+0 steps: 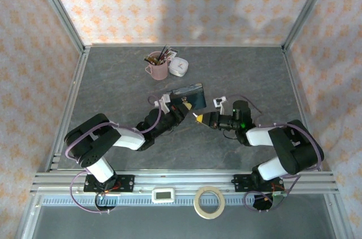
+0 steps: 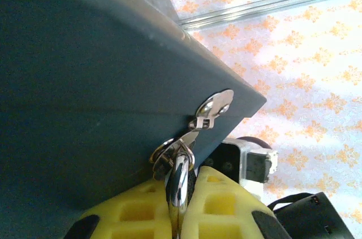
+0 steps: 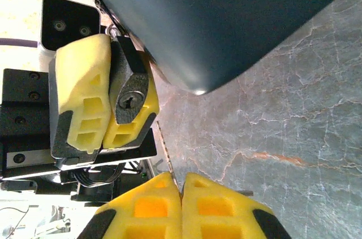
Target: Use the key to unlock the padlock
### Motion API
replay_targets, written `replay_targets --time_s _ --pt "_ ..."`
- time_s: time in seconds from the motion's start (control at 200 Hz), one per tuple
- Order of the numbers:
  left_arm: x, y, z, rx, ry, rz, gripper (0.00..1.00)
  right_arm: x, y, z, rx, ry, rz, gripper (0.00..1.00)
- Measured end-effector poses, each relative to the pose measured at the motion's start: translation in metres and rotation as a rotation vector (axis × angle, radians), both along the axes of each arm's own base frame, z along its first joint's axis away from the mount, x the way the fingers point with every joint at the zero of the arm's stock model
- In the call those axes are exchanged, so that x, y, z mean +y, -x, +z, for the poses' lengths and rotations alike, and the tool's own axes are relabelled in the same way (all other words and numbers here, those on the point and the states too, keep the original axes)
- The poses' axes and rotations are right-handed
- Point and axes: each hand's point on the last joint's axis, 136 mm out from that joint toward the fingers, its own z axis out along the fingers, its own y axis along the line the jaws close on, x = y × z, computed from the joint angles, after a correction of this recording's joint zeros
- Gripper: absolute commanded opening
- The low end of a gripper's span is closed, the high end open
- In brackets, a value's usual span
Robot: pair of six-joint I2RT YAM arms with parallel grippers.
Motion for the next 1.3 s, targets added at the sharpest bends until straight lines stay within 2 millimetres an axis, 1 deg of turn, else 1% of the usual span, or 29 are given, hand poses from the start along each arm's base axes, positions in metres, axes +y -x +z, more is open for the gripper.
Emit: replay_targets --time_s 0.205,0.566,0.746,1.126,1.216,1.301 --pt "-0.001 0.0 -0.005 0.008 0.001 -0.004 0.0 0.001 -0.001 0.005 -0.013 -0.009 0.001 0.0" --pt "-0.002 -0.001 -0.003 0.006 0.015 -0.011 0.0 0.002 -0.003 0.01 -0.029 -0.016 0.003 0.0" --pt "-0.003 0.0 0.001 -0.001 0.034 -0.022 0.0 0.003 -0.004 0.006 -0.017 -0.012 0.004 0.0" --pt "-0.004 -0.001 0.001 -0.007 0.039 -0.023 0.0 0.003 -0.005 0.008 -0.013 -0.02 0.003 0.0" --pt "-0.004 -0.003 0.004 -0.021 0.053 -0.029 0.0 0.003 -0.008 0.012 -0.002 -0.031 -0.001 0.0" --pt "-0.003 -0.004 0.01 -0.051 0.069 -0.034 0.0 0.004 -0.011 0.017 0.019 -0.053 -0.003 0.0"
